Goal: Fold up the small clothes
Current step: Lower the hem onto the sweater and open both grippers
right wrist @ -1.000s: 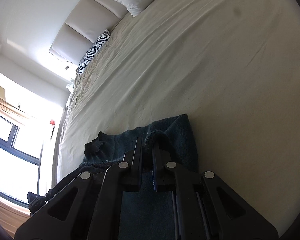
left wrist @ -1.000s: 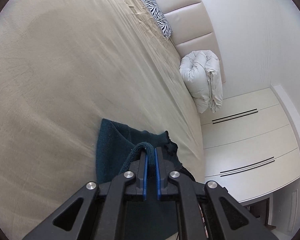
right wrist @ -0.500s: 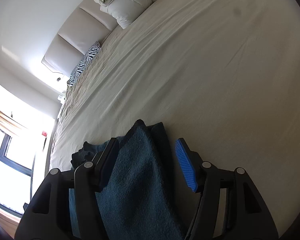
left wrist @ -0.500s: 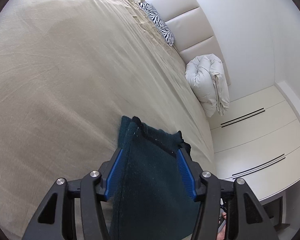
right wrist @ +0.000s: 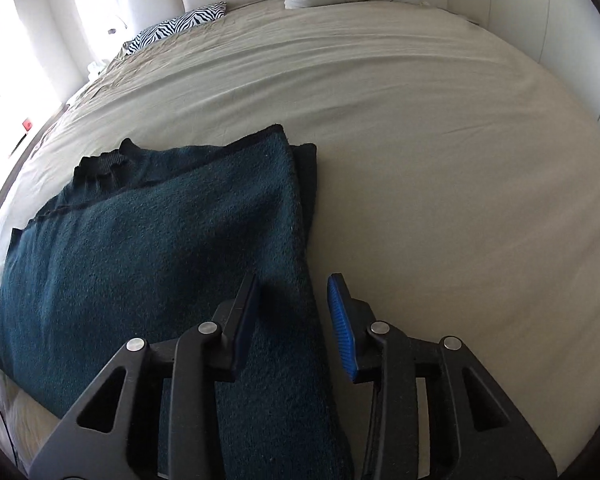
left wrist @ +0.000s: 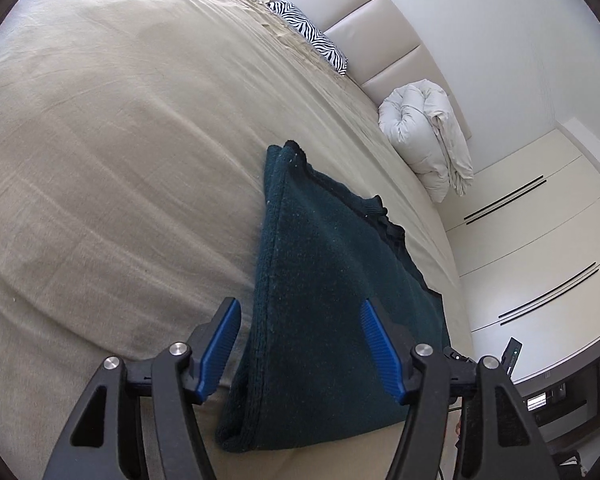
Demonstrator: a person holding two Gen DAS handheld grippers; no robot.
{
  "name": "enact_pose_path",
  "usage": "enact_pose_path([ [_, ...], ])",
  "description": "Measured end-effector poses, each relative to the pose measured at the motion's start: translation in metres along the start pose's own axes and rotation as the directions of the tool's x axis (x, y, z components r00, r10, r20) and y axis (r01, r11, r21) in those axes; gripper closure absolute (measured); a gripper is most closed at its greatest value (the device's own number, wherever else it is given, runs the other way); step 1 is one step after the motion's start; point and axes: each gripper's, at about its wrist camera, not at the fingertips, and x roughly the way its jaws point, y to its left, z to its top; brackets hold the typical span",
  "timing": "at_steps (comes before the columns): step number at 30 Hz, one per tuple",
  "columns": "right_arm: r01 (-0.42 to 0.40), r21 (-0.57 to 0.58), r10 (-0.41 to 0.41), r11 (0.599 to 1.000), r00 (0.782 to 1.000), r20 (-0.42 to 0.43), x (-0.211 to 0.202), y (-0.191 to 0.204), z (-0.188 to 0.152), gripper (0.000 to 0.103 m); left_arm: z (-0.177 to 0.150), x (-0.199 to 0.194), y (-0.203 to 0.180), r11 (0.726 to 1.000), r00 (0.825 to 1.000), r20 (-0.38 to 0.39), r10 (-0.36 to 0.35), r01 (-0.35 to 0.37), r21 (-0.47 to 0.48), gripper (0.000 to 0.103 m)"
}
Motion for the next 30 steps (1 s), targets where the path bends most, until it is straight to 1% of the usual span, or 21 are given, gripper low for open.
enact_pose_path([
  [5, -0.039, 0.047, 0.038, 0.998, 0.999, 0.004, -0.011, -0.011, -0.015, 0.070, -0.004, 0.001, -0.005, 0.999, 1.000, 0.011, 0.026, -0.026, 0.035, 0.038],
  [7, -0.053, 0.053, 0.053, 0.997, 0.999, 0.010, -0.016, -0.014, -0.020, 0.076, -0.004, 0.001, -0.007, 0.999, 0.999, 0.016, 0.029, -0.030, 0.044, 0.038],
  [11, -0.061, 0.088, 0.059, 0.994, 0.998, 0.031, -0.028, -0.020, -0.033, 0.077, -0.007, 0.009, -0.014, 0.996, 0.999, 0.011, 0.044, -0.045, 0.078, 0.038],
  [12, -0.070, 0.100, 0.067, 0.992, 0.997, 0.033, -0.030, -0.022, -0.037, 0.082, -0.008, 0.012, -0.014, 0.995, 0.999, 0.004, 0.051, -0.051, 0.082, 0.038],
  [14, -0.072, 0.107, 0.068, 0.992, 0.997, 0.036, -0.032, -0.025, -0.042, 0.086, -0.010, 0.016, -0.012, 0.995, 0.998, -0.003, 0.057, -0.057, 0.079, 0.039],
  [15, -0.072, 0.105, 0.068, 0.992, 0.997, 0.039, -0.032, -0.025, -0.043, 0.092, -0.011, 0.016, -0.012, 0.995, 0.998, 0.000, 0.058, -0.058, 0.079, 0.039],
  [16, -0.073, 0.103, 0.069, 0.992, 0.997, 0.041, -0.033, -0.025, -0.044, 0.095, -0.011, 0.016, -0.012, 0.995, 0.998, 0.002, 0.060, -0.060, 0.082, 0.039],
  [21, -0.069, 0.108, 0.063, 0.992, 0.996, 0.060, -0.037, -0.027, -0.045, 0.098, -0.010, 0.018, -0.015, 0.993, 0.997, 0.003, 0.072, -0.072, 0.093, 0.039],
  [28, -0.060, 0.180, 0.052, 0.982, 0.998, 0.047, -0.038, -0.037, -0.054, 0.099, -0.011, 0.021, -0.018, 0.991, 0.997, 0.004, 0.081, -0.081, 0.107, 0.039],
  [30, -0.069, 0.200, 0.061, 0.977, 0.997, 0.045, -0.039, -0.041, -0.057, 0.099, -0.011, 0.021, -0.017, 0.990, 0.996, 0.004, 0.084, -0.084, 0.113, 0.039],
])
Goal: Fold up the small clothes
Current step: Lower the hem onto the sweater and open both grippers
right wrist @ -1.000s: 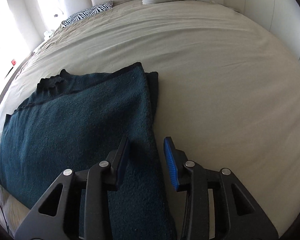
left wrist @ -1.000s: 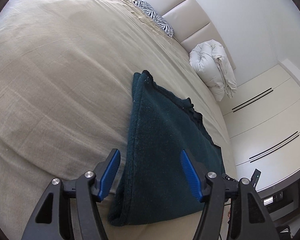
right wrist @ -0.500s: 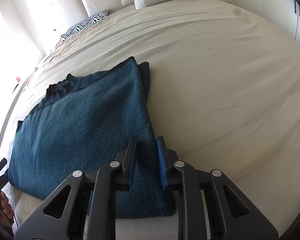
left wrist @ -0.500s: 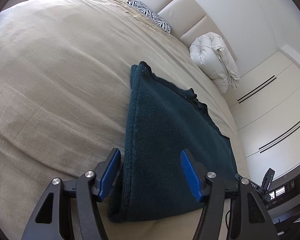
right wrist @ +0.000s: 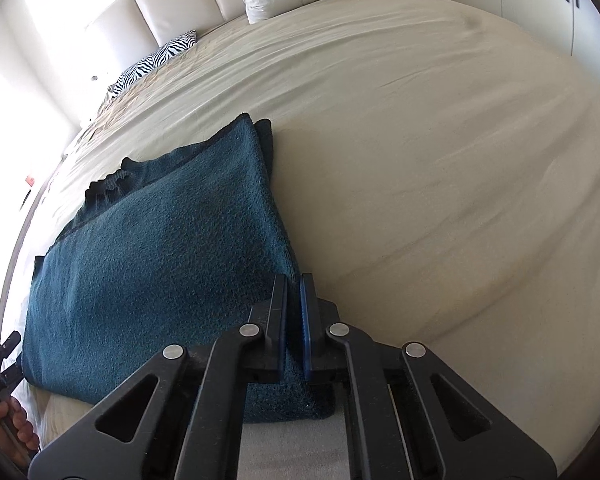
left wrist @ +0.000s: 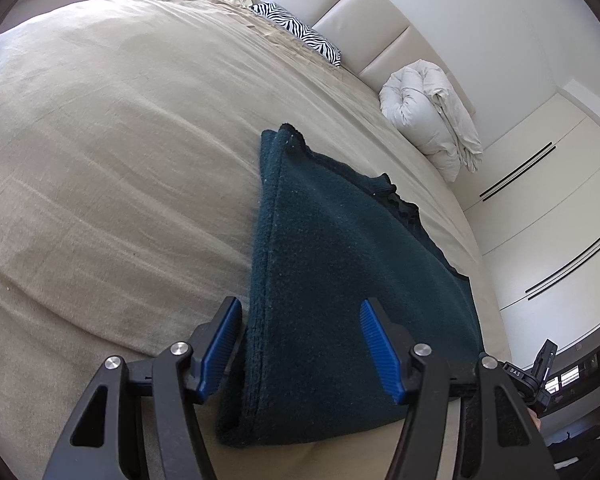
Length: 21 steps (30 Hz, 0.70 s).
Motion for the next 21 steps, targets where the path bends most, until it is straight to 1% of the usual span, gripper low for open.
enact_pose_path([
  [11, -0.014, 0.051, 0.014, 0.999, 1.000, 0.000, 0.011, -0.013, -0.009, 0.099, -0.002, 0.004, -0.003, 1.000, 1.000, 0.002, 0.013, -0.013, 0.023, 0.039],
  [14, -0.013, 0.050, 0.013, 0.999, 1.000, 0.004, 0.011, -0.014, -0.011, 0.099, -0.002, -0.001, -0.005, 0.998, 0.999, 0.012, 0.044, -0.044, 0.040, 0.040],
  [16, -0.025, 0.037, 0.025, 0.999, 1.000, -0.004, 0.013, -0.013, -0.010, 0.097, -0.001, -0.009, -0.014, 0.995, 0.997, 0.043, 0.071, -0.074, 0.071, 0.040],
  [17, -0.038, 0.045, 0.038, 0.998, 0.999, -0.007, 0.013, -0.015, -0.009, 0.096, 0.001, -0.015, -0.022, 0.990, 0.994, 0.065, 0.087, -0.094, 0.104, 0.040],
  [18, -0.045, 0.058, 0.046, 0.997, 0.999, -0.009, 0.010, -0.016, -0.007, 0.092, 0.002, -0.019, -0.032, 0.983, 0.990, 0.090, 0.106, -0.118, 0.144, 0.040],
  [19, -0.039, 0.073, 0.039, 0.997, 0.999, -0.005, 0.006, -0.017, -0.006, 0.082, 0.003, -0.023, -0.042, 0.972, 0.986, 0.113, 0.123, -0.143, 0.185, 0.040],
  [20, -0.020, 0.084, 0.019, 0.996, 1.000, 0.008, 0.001, -0.018, -0.006, 0.077, 0.004, -0.024, -0.051, 0.962, 0.984, 0.126, 0.130, -0.155, 0.223, 0.040],
  [21, 0.003, 0.093, -0.006, 0.996, 1.000, 0.028, -0.005, -0.018, -0.006, 0.065, 0.005, -0.023, -0.059, 0.953, 0.983, 0.129, 0.130, -0.160, 0.258, 0.040],
])
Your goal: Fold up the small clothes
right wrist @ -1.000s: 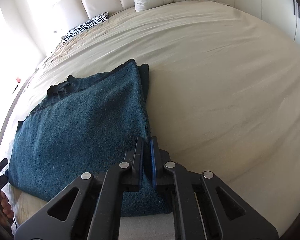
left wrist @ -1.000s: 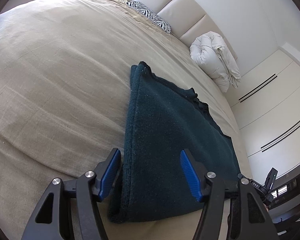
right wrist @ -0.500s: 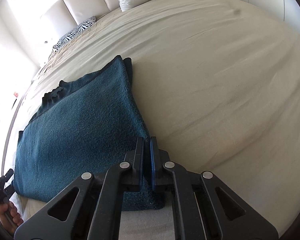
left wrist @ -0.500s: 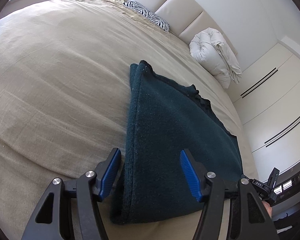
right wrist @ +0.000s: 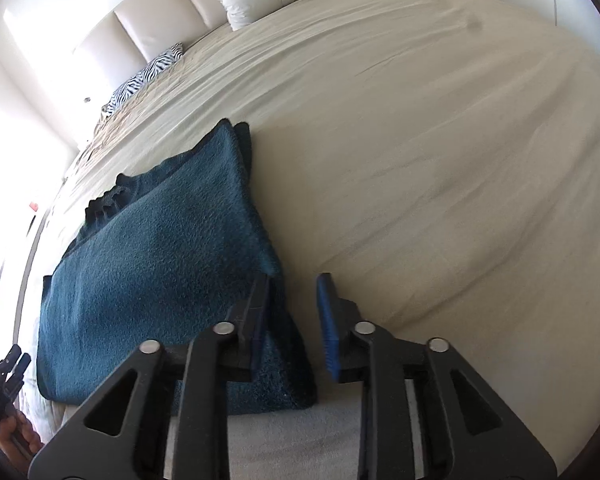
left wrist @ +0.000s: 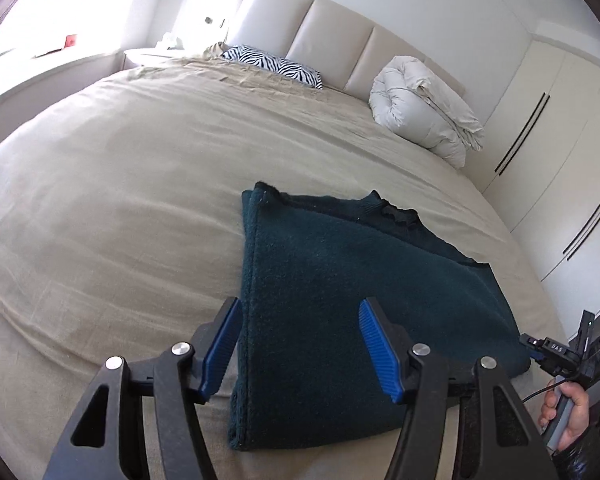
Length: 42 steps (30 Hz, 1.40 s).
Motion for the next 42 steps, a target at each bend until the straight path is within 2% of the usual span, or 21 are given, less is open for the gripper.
enact_pose_path([
  [1, 0.024, 0.013, -0.025, 1.000, 0.999, 0.030, -0.008, 0.000, 0.000, 0.055, 0.001, 0.002, -0.007, 0.999, 1.000, 0.000, 0.003, -0.003, 0.032, 0.039],
  [3, 0.020, 0.047, -0.025, 0.999, 0.995, 0.096, -0.025, 0.004, -0.001, 0.055, 0.003, 0.011, -0.021, 0.996, 1.000, -0.016, 0.014, -0.013, 0.084, 0.039],
  [5, -0.063, 0.043, 0.058, 0.997, 0.993, 0.106, -0.034, 0.019, 0.000, 0.055, 0.003, 0.025, -0.034, 0.992, 0.999, -0.043, 0.011, -0.006, 0.123, 0.039],
  [7, -0.179, -0.005, 0.179, 0.984, 0.982, 0.058, -0.032, 0.049, -0.002, 0.055, 0.000, 0.045, -0.048, 0.985, 0.995, -0.093, 0.032, -0.015, 0.173, 0.039],
  [9, -0.321, -0.034, 0.320, 0.946, 0.946, -0.045, -0.017, 0.083, -0.008, 0.055, -0.009, 0.064, -0.056, 0.981, 0.988, -0.140, 0.059, -0.031, 0.192, 0.039],
  [11, -0.435, -0.020, 0.428, 0.900, 0.892, -0.148, 0.005, 0.115, -0.021, 0.055, -0.019, 0.077, -0.059, 0.976, 0.979, -0.179, 0.094, -0.055, 0.211, 0.039],
  [14, -0.534, 0.037, 0.520, 0.845, 0.802, -0.294, 0.044, 0.146, -0.044, 0.055, -0.030, 0.083, -0.066, 0.956, 0.975, -0.169, 0.147, -0.097, 0.276, 0.036],
  [15, -0.534, 0.051, 0.520, 0.844, 0.792, -0.319, 0.055, 0.151, -0.052, 0.056, -0.032, 0.084, -0.068, 0.950, 0.972, -0.173, 0.160, -0.104, 0.294, 0.035],
  [17, -0.520, 0.067, 0.514, 0.851, 0.801, -0.308, 0.066, 0.149, -0.062, 0.062, -0.032, 0.086, -0.071, 0.940, 0.967, -0.182, 0.177, -0.112, 0.321, 0.033],
  [19, -0.546, 0.127, 0.558, 0.828, 0.780, -0.282, 0.067, 0.136, -0.062, 0.068, -0.032, 0.087, -0.071, 0.939, 0.966, -0.186, 0.179, -0.112, 0.325, 0.032],
  [20, -0.543, 0.156, 0.564, 0.825, 0.782, -0.266, 0.066, 0.126, -0.059, 0.069, -0.032, 0.087, -0.071, 0.939, 0.966, -0.186, 0.179, -0.112, 0.324, 0.032],
  [21, -0.533, 0.170, 0.559, 0.829, 0.792, -0.245, 0.063, 0.115, -0.057, 0.070, -0.033, 0.087, -0.070, 0.939, 0.966, -0.185, 0.180, -0.113, 0.325, 0.032],
  [25, -0.479, 0.238, 0.516, 0.845, 0.847, -0.128, 0.048, 0.060, -0.047, 0.071, -0.035, 0.085, -0.070, 0.939, 0.966, -0.183, 0.180, -0.113, 0.326, 0.031],
  [29, -0.399, 0.341, 0.421, 0.851, 0.907, 0.009, 0.025, -0.005, -0.037, 0.071, -0.034, 0.085, -0.070, 0.939, 0.967, -0.185, 0.177, -0.110, 0.325, 0.031],
  [31, -0.376, 0.366, 0.385, 0.851, 0.922, 0.050, 0.014, -0.024, -0.032, 0.070, -0.036, 0.083, -0.069, 0.938, 0.967, -0.181, 0.177, -0.110, 0.328, 0.030],
  [33, -0.347, 0.357, 0.344, 0.867, 0.936, 0.074, 0.002, -0.027, -0.027, 0.067, -0.036, 0.083, -0.070, 0.937, 0.968, -0.178, 0.178, -0.111, 0.332, 0.029],
  [35, -0.329, 0.321, 0.320, 0.888, 0.944, 0.084, -0.006, -0.018, -0.022, 0.066, -0.035, 0.084, -0.072, 0.937, 0.968, -0.178, 0.177, -0.110, 0.331, 0.029],
  [36, -0.338, 0.305, 0.327, 0.890, 0.941, 0.087, -0.010, -0.012, -0.018, 0.066, -0.033, 0.082, -0.071, 0.941, 0.968, -0.181, 0.172, -0.107, 0.322, 0.029],
  [39, -0.383, 0.215, 0.376, 0.898, 0.924, 0.071, -0.010, 0.026, -0.007, 0.066, -0.024, 0.070, -0.069, 0.965, 0.975, -0.185, 0.122, -0.072, 0.253, 0.030],
  [42, -0.426, 0.136, 0.427, 0.895, 0.904, 0.025, -0.004, 0.060, 0.005, 0.066, -0.009, 0.064, -0.068, 0.970, 0.985, -0.143, 0.093, -0.057, 0.237, 0.030],
])
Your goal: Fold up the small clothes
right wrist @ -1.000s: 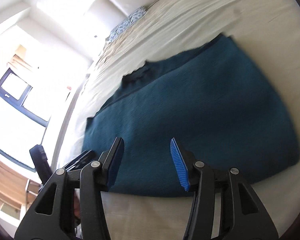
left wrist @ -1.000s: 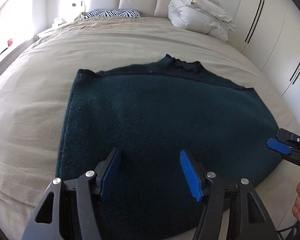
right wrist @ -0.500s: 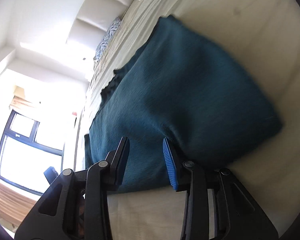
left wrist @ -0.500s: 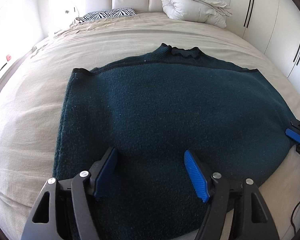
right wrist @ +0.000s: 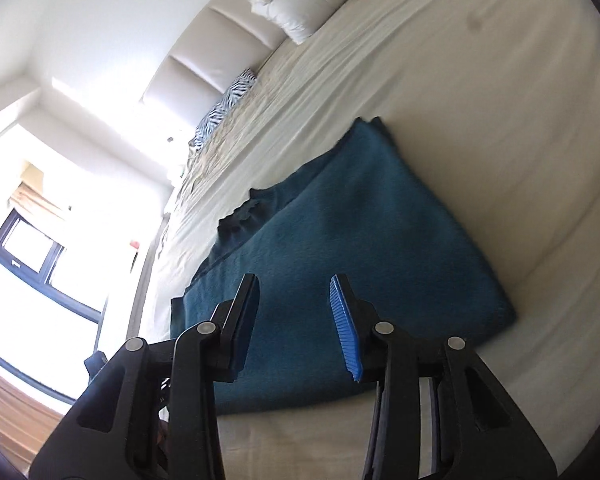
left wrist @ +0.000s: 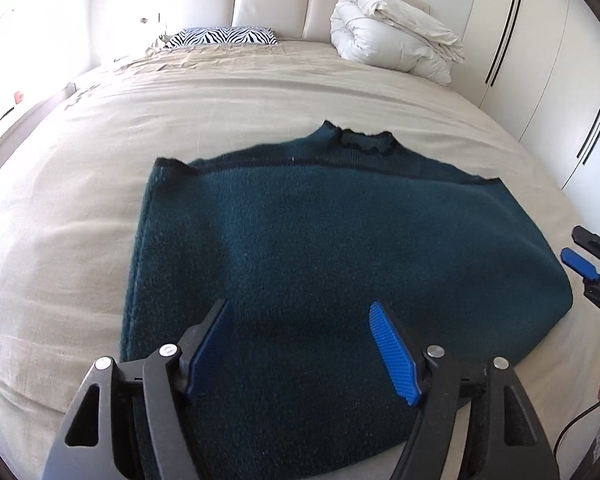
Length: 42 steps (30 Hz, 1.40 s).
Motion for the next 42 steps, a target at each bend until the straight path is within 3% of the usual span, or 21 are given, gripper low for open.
enact_pose_path([
  [10, -0.119, -0.049, 0.107, 0.992, 0.975, -0.193, 0.137, 0.068, 0.024, 0.066, 0.069, 0.038, 0.026, 1.000, 0.998, 0.054, 0.017, -0.018, 0.008, 0.031],
  [14, -0.155, -0.026, 0.142, 0.988, 0.951, -0.275, 0.189, 0.090, 0.020, 0.066, 0.068, 0.073, 0.041, 0.999, 1.000, -0.009, 0.018, -0.018, -0.030, 0.031],
  [17, -0.101, 0.016, 0.102, 0.995, 0.958, -0.269, 0.212, 0.073, 0.027, 0.070, 0.060, 0.078, 0.049, 0.999, 1.000, 0.023, -0.017, 0.019, -0.051, 0.028],
  [19, -0.106, 0.067, 0.118, 0.992, 0.967, -0.227, 0.212, 0.052, 0.036, 0.076, 0.060, 0.077, 0.051, 0.998, 0.999, 0.028, -0.033, 0.034, -0.057, 0.027],
  [23, -0.106, 0.151, 0.122, 0.983, 0.987, -0.101, 0.189, 0.010, 0.062, 0.079, 0.058, 0.077, 0.059, 0.992, 0.996, 0.043, -0.081, 0.085, -0.090, 0.026],
  [26, -0.037, 0.190, 0.041, 0.981, 0.999, -0.019, 0.164, -0.022, 0.081, 0.080, 0.056, 0.076, 0.064, 0.987, 0.992, 0.061, -0.112, 0.119, -0.113, 0.026],
  [28, -0.025, 0.230, 0.019, 0.973, 0.999, 0.027, 0.150, -0.044, 0.090, 0.084, 0.055, 0.075, 0.066, 0.985, 0.990, 0.072, -0.122, 0.130, -0.115, 0.026],
  [32, 0.038, 0.290, -0.068, 0.956, 0.993, 0.094, 0.111, -0.066, 0.093, 0.081, 0.056, 0.076, 0.068, 0.981, 0.988, 0.071, -0.137, 0.145, -0.128, 0.026],
  [35, 0.014, 0.259, -0.035, 0.966, 0.996, 0.077, 0.092, -0.055, 0.078, 0.081, 0.056, 0.067, 0.063, 0.986, 0.993, 0.060, -0.100, 0.107, -0.131, 0.026],
  [37, -0.048, 0.204, 0.041, 0.978, 0.998, 0.038, 0.087, -0.032, 0.060, 0.081, 0.053, 0.053, 0.054, 0.987, 0.997, 0.047, -0.069, 0.075, -0.144, 0.026],
  [40, -0.167, 0.126, 0.177, 0.978, 0.982, -0.071, 0.087, 0.014, 0.021, 0.081, 0.033, 0.024, 0.028, 0.972, 0.987, 0.057, -0.153, 0.160, -0.172, 0.025],
  [42, -0.229, 0.100, 0.243, 0.968, 0.955, -0.169, 0.107, 0.043, -0.011, 0.081, 0.015, 0.011, 0.001, 0.975, 0.981, 0.039, -0.190, 0.193, -0.112, 0.025],
])
